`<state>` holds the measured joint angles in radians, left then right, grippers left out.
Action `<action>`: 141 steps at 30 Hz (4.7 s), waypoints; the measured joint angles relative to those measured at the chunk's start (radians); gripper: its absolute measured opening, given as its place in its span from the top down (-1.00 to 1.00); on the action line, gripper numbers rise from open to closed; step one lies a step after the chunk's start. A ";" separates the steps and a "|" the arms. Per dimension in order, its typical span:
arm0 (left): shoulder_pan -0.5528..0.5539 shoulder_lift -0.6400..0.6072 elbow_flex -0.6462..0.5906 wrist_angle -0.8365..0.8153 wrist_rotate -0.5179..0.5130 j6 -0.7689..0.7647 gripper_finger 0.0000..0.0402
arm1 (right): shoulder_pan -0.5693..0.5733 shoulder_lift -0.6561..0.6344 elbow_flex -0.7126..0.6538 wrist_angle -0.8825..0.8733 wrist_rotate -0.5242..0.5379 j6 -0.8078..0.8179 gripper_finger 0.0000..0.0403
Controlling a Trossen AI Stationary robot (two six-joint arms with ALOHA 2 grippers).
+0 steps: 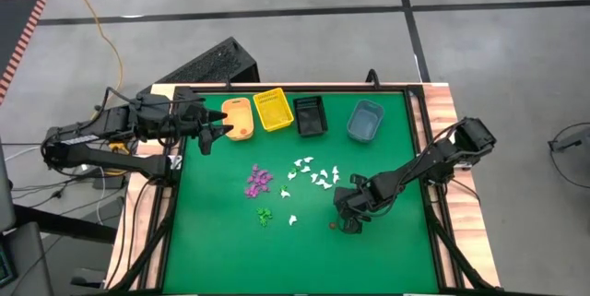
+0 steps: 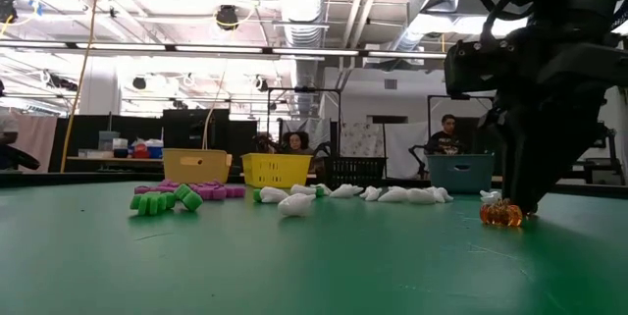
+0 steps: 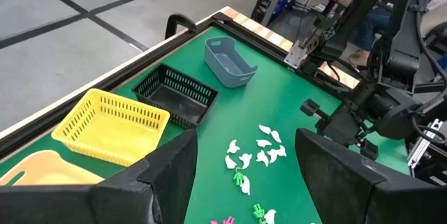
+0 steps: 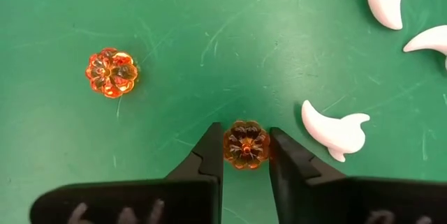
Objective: Sort Halloween decoration
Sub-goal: Put the orange pumpkin toy into the orange bin
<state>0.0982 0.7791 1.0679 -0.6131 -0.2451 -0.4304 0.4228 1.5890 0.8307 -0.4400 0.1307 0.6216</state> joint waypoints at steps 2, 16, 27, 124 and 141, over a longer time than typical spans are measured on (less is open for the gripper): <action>0.000 0.000 0.000 0.000 0.000 0.003 -0.15 | 0.000 0.000 0.000 0.000 0.000 0.002 0.63; 0.000 -0.001 0.000 0.000 0.005 0.005 -0.15 | -0.046 -0.004 0.076 -0.068 -0.053 -0.057 0.64; 0.000 -0.051 0.001 0.000 0.005 0.032 -0.15 | -0.217 -0.006 0.181 -0.090 -0.058 -0.285 0.64; 0.000 -0.106 0.000 0.051 -0.050 0.112 -0.15 | -0.686 0.189 1.192 -0.762 -0.315 -0.781 0.10; 0.000 -0.098 0.000 0.046 -0.050 0.096 -0.15 | -0.133 -0.373 0.270 -0.394 0.092 0.003 0.16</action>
<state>0.0982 0.6807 1.0679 -0.5675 -0.2951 -0.3348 0.2899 1.2160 1.1002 -0.8338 0.2224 0.6248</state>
